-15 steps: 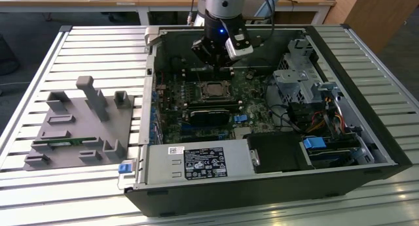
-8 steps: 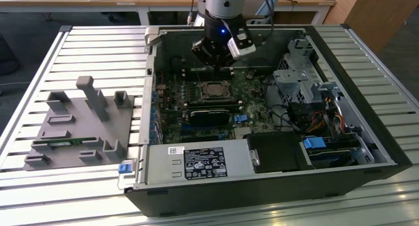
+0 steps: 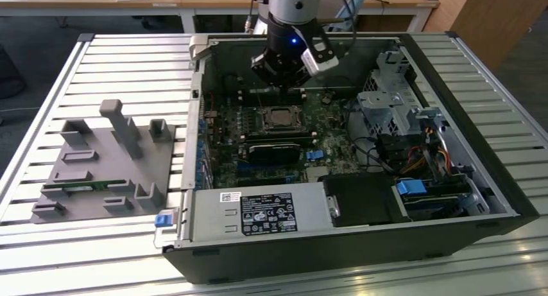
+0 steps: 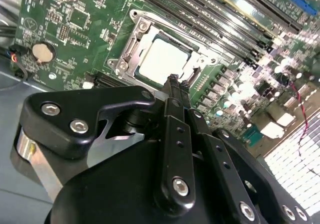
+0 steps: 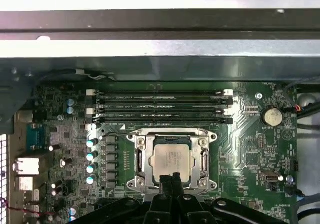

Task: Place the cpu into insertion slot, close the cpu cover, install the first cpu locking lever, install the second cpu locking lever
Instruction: 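Install the first cpu locking lever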

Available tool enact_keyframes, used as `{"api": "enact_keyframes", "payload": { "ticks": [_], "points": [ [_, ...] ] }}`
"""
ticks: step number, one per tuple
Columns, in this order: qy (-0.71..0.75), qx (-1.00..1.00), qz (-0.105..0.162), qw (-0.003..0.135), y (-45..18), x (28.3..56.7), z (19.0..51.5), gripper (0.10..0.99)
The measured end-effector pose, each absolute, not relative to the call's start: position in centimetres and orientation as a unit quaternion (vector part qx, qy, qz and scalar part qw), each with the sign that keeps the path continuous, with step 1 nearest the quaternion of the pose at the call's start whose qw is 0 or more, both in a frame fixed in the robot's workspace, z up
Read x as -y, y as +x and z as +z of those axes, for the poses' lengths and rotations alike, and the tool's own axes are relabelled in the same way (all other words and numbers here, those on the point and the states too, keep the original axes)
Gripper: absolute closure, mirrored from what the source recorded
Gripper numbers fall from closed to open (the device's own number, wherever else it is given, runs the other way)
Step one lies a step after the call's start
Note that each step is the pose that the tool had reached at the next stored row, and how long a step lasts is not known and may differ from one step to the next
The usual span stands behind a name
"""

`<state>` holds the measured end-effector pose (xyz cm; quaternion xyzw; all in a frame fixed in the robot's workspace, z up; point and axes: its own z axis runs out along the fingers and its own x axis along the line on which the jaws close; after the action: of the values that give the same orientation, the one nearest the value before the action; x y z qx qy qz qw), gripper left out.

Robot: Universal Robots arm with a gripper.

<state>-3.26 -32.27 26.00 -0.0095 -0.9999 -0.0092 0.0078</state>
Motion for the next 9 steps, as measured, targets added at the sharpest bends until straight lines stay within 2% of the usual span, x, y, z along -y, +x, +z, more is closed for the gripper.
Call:
{"api": "enact_keyframes", "payload": {
  "ticks": [9],
  "points": [
    [0.037,0.999,-0.009,0.008,-3.26,32.27,26.00,0.973]
  ]
}}
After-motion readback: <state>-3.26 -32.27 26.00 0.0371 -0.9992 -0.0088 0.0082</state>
